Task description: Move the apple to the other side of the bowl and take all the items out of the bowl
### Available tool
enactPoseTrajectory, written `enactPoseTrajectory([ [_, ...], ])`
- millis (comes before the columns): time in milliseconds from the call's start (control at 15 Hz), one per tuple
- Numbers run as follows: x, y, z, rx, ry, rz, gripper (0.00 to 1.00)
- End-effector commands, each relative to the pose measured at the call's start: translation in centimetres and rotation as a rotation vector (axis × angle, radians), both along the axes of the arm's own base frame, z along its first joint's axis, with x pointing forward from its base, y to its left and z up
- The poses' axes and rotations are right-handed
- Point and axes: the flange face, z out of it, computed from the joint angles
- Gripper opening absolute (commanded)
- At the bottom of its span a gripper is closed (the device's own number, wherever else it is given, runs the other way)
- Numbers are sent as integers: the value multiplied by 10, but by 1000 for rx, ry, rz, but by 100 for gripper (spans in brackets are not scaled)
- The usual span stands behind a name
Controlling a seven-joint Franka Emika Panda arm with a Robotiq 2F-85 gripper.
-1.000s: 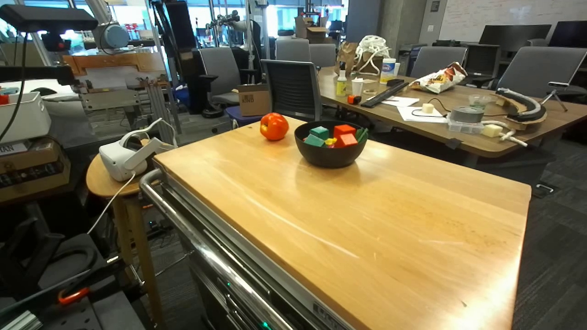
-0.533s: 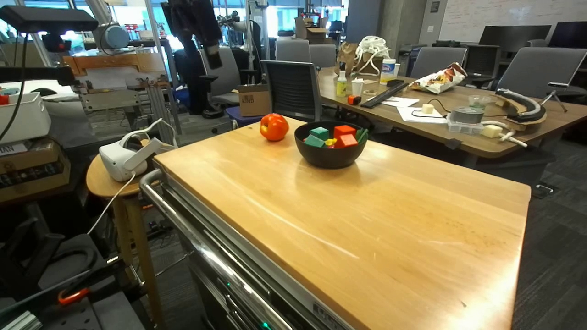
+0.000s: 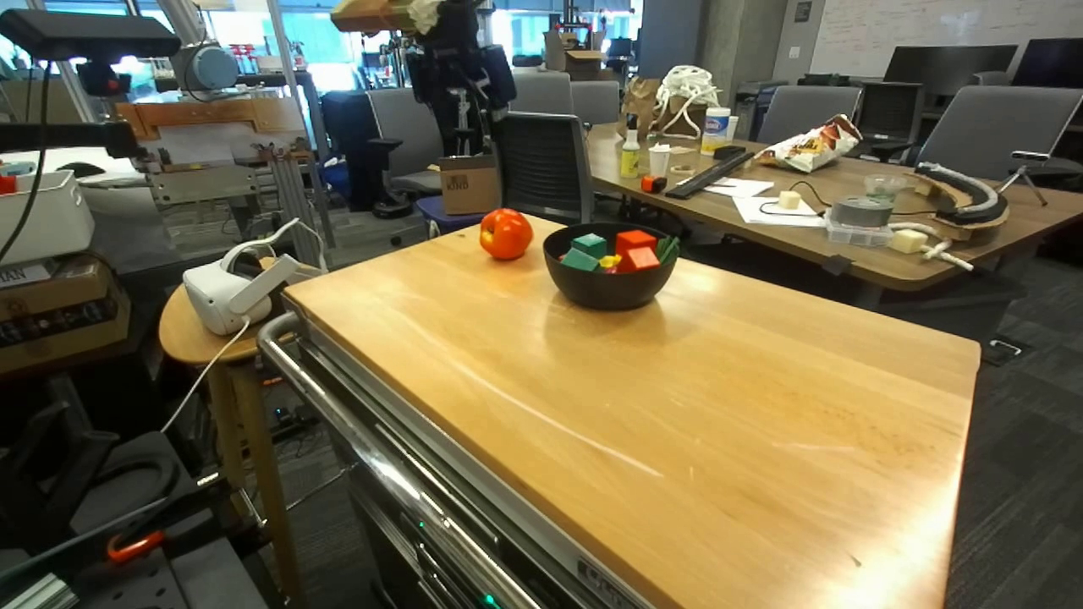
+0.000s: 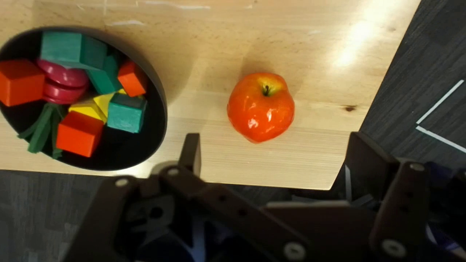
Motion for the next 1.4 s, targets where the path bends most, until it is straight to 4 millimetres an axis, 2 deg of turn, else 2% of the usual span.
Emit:
enactPoseTrajectory([
  [0,67,7,-26,48,58,62,100],
  [67,79,7,-30,59,73,81,100],
  [133,85,7,-24,64,93,110,100],
  [200,61,3,-38,41,70,60,100],
  [333,78,3,-40,50,91,84,100],
  [467,82,4,-36,51,91,91,100],
  [533,85,5,-41,49,91,88,100],
  [933,97,5,-106,62,229,89,100],
  [1267,109,8,-129,98,213,77,100],
  [1333,109,8,-131,95,222,76,75],
])
